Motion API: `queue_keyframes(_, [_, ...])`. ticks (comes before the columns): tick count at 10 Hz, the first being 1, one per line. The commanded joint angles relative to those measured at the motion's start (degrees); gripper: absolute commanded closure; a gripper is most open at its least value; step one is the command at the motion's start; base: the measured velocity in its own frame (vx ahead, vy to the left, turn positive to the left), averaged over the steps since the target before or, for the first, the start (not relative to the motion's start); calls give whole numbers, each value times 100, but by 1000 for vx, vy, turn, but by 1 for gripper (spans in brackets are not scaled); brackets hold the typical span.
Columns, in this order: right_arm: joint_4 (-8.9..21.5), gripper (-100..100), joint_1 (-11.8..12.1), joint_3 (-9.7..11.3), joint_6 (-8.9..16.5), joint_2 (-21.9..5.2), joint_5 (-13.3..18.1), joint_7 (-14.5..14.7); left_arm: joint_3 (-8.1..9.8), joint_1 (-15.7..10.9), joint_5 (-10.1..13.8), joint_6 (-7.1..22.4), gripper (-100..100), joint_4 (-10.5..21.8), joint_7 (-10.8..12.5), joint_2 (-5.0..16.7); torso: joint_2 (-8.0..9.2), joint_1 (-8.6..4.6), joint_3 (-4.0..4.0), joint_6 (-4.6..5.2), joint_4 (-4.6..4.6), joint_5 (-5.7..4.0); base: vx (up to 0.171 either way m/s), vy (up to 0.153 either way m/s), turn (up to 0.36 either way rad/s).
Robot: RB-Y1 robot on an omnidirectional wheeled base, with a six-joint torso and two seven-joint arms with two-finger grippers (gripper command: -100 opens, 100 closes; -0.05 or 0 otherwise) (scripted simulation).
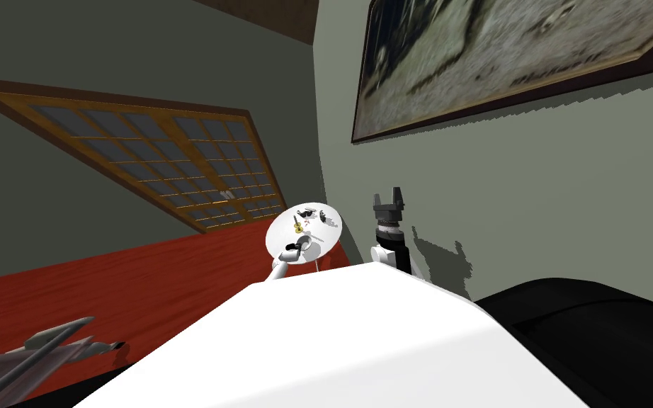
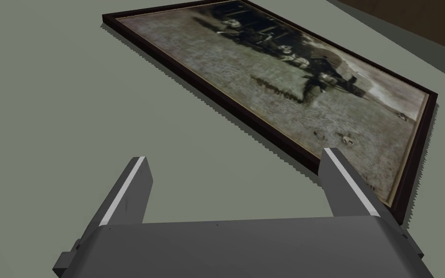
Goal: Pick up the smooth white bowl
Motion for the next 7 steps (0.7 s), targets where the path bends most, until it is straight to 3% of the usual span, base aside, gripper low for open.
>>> queue_keyframes(1, [0, 0, 0, 0, 0, 0, 0, 0, 0, 0, 0, 0, 100, 0, 0, 0, 0, 0, 0, 0, 0, 0, 0, 0, 0])
queue_keyframes(3, [0, 0, 0, 0, 0, 0, 0, 0, -3, -4, -3, -6, 100, -4, -6, 0, -3, 4, -3, -4, -3, 2, 0, 0, 0])
queue_keyframes(4, [0, 0, 0, 0, 0, 0, 0, 0, -4, -5, -4, -8, 0, -5, -7, 1, -4, 5, -4, -4, -4, 2, 0, 0, 0])
queue_keyframes(5, [0, 0, 0, 0, 0, 0, 0, 0, 32, -13, -47, 186, 100, -118, -6, 52, -5, 6, -5, -4, -5, 3, -62, -49, 51])
queue_keyframes(7, [0, 0, 0, 1, 0, 1, 0, 0, 47, -43, -69, 350, 100, -244, -24, 83, 18, -19, 7, -8, -2, -2, -58, -71, 33])
